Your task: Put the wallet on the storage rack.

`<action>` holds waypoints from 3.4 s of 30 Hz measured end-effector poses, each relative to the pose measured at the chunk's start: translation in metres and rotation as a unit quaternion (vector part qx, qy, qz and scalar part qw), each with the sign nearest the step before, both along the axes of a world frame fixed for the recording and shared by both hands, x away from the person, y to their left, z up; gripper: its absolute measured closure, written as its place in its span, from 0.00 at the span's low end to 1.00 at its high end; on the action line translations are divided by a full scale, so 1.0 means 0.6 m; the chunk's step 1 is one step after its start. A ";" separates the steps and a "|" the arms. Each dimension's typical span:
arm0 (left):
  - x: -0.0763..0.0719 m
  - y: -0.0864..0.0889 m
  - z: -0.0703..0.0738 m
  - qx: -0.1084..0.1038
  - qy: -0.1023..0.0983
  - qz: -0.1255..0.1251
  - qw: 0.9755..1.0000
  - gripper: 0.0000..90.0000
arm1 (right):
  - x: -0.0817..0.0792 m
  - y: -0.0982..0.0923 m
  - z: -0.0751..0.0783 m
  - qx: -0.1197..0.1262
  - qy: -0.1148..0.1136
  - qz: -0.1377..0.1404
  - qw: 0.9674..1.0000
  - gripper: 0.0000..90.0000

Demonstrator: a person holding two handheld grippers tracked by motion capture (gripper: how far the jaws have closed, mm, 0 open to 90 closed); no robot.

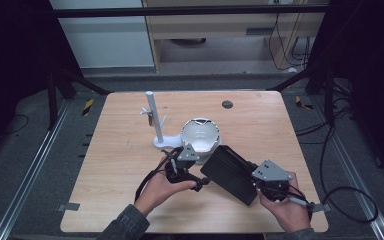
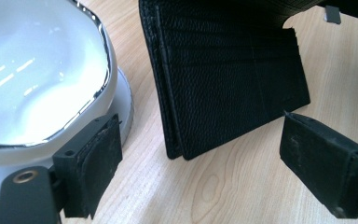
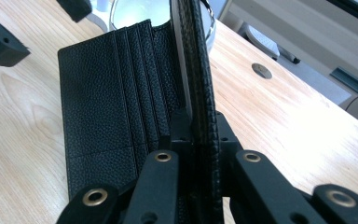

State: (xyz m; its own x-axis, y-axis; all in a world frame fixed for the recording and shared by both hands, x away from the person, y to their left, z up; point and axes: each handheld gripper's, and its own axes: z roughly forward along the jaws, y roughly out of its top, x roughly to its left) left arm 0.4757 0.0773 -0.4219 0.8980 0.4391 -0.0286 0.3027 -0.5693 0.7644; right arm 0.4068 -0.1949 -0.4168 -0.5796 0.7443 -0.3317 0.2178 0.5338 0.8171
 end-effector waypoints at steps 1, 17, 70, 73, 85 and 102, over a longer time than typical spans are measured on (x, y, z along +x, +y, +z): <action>0.000 -0.001 0.002 0.001 -0.001 -0.001 1.000 0.14 | -0.001 0.000 0.001 0.001 0.000 0.001 1.000 0.93; 0.020 -0.005 0.009 -0.014 0.007 -0.009 1.000 0.14 | -0.005 0.005 0.024 0.024 -0.021 0.023 0.999 0.93; 0.054 -0.014 0.270 0.051 0.000 0.007 0.999 0.90 | 0.064 -0.049 -0.120 0.101 0.126 -0.086 0.983 0.06; 0.058 -0.011 0.279 0.049 -0.005 0.012 0.999 0.90 | 0.069 -0.055 -0.123 0.102 0.127 -0.100 0.982 0.05; 0.085 0.015 0.296 0.048 -0.019 0.050 0.997 0.90 | 0.092 -0.061 -0.143 0.095 0.166 -0.144 0.971 0.07; 0.109 0.029 0.282 0.071 -0.022 0.078 0.994 0.90 | 0.099 -0.053 -0.157 0.082 0.184 -0.154 0.967 0.05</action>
State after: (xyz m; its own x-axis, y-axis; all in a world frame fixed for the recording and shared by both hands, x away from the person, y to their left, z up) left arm 0.5411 0.0947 -0.2529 0.8177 0.5698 0.0816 0.3634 -0.6209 0.6946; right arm 0.4661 -0.2267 -0.5107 -0.3779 0.9258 -0.0091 0.6380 0.2675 0.7221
